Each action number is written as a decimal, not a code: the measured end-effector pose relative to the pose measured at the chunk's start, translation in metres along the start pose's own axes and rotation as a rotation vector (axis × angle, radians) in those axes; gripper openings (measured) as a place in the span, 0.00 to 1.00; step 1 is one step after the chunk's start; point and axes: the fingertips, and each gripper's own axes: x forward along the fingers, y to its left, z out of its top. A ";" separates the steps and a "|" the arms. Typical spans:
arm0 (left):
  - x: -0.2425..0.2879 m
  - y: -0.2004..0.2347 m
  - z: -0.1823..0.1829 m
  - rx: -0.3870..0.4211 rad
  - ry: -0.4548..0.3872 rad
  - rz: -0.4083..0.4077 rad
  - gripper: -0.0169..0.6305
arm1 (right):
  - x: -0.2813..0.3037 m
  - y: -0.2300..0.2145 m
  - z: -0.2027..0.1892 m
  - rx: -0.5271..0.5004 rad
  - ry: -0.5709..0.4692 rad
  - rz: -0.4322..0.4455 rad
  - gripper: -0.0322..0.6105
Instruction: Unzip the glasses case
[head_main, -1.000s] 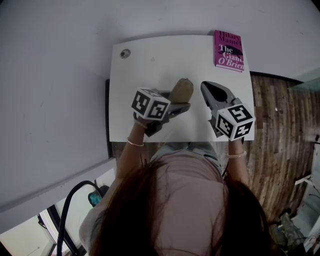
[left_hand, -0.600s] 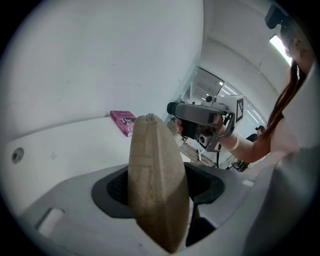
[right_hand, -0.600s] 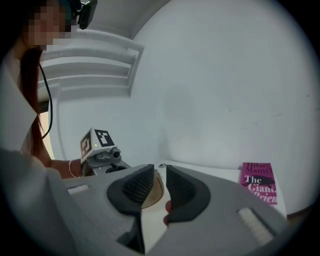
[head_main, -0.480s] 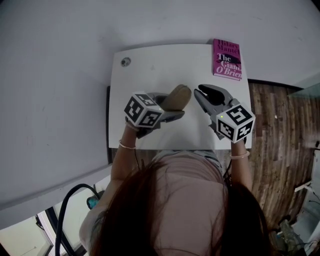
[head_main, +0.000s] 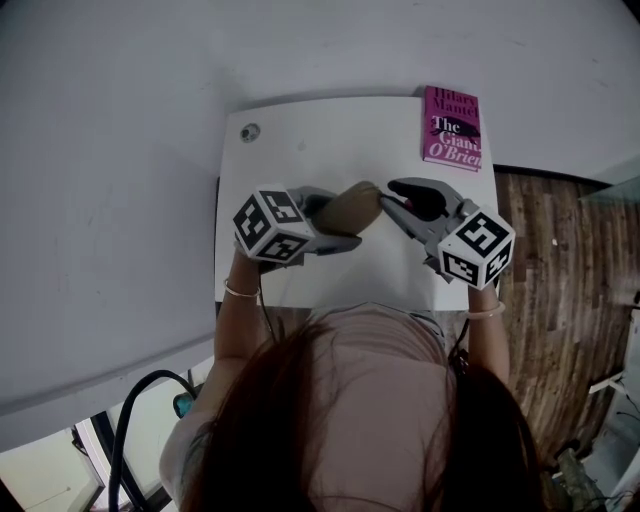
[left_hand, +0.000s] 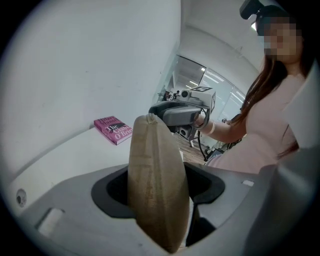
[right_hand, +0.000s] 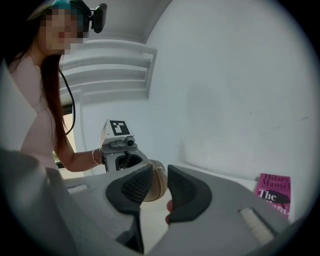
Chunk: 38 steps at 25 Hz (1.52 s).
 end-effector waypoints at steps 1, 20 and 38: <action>0.001 -0.001 0.002 0.014 0.001 -0.008 0.49 | -0.001 -0.001 0.000 -0.005 0.003 0.013 0.21; 0.010 -0.020 0.011 0.223 0.041 -0.133 0.48 | -0.022 0.016 0.002 0.110 0.051 0.382 0.25; 0.005 -0.008 0.011 0.181 0.081 -0.109 0.48 | -0.017 0.005 0.002 0.051 0.033 0.349 0.10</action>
